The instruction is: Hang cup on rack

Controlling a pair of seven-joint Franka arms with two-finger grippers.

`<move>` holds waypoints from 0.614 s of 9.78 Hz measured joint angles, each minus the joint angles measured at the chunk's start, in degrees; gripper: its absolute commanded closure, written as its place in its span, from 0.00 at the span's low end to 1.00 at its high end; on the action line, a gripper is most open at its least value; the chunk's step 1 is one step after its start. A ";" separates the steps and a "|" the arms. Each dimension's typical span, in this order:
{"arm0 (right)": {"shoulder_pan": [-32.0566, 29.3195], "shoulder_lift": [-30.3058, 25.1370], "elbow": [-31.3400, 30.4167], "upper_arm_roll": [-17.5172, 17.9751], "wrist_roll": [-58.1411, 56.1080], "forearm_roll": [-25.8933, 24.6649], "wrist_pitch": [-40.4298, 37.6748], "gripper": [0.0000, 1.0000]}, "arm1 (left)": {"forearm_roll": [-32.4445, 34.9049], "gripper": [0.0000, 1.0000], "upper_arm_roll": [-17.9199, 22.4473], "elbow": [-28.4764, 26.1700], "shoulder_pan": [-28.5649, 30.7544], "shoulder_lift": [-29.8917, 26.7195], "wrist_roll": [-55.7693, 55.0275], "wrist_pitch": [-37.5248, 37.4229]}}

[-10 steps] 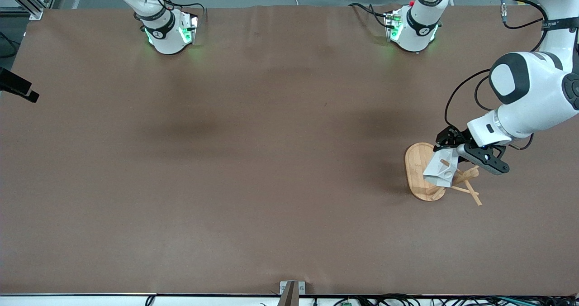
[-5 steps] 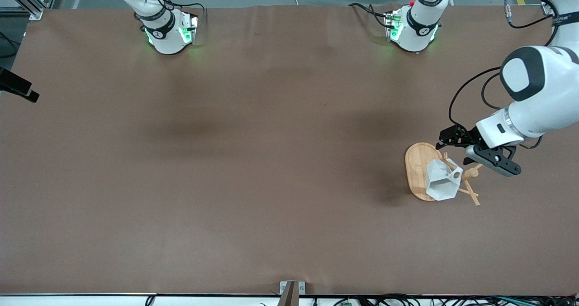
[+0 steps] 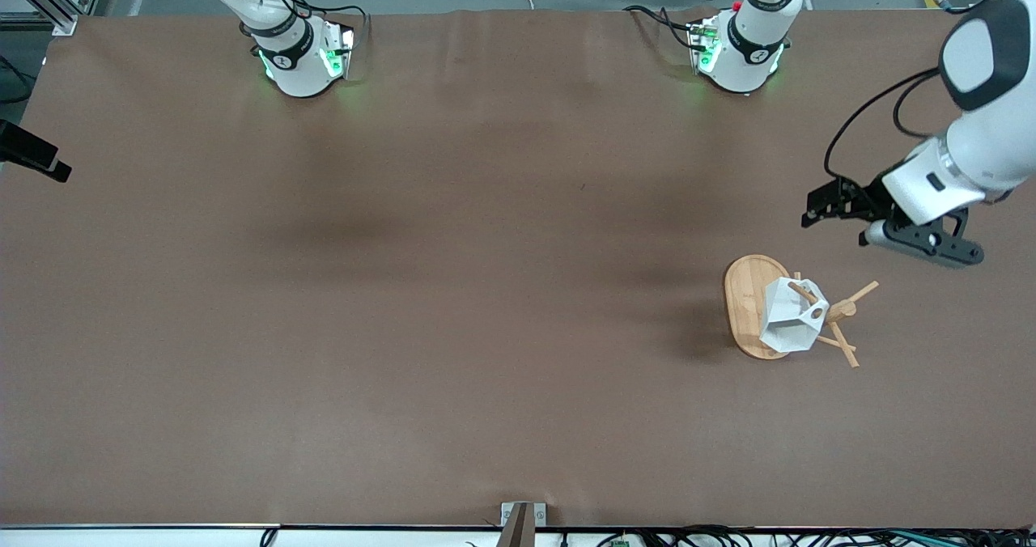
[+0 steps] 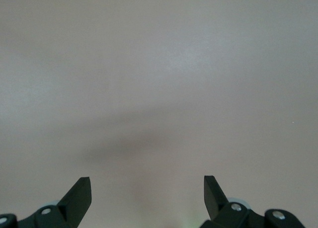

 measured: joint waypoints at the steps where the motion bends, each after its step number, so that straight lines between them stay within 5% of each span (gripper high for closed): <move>1: 0.00 0.00 -0.01 0.00 0.00 0.00 -0.06 0.00 | 1.48 0.00 -0.80 0.69 -0.21 -2.20 -3.73 -2.73; 6: 0.00 0.00 -0.02 -0.01 -0.01 0.00 -0.40 0.00 | 10.11 0.00 -2.39 12.66 0.12 -4.56 -7.30 -12.16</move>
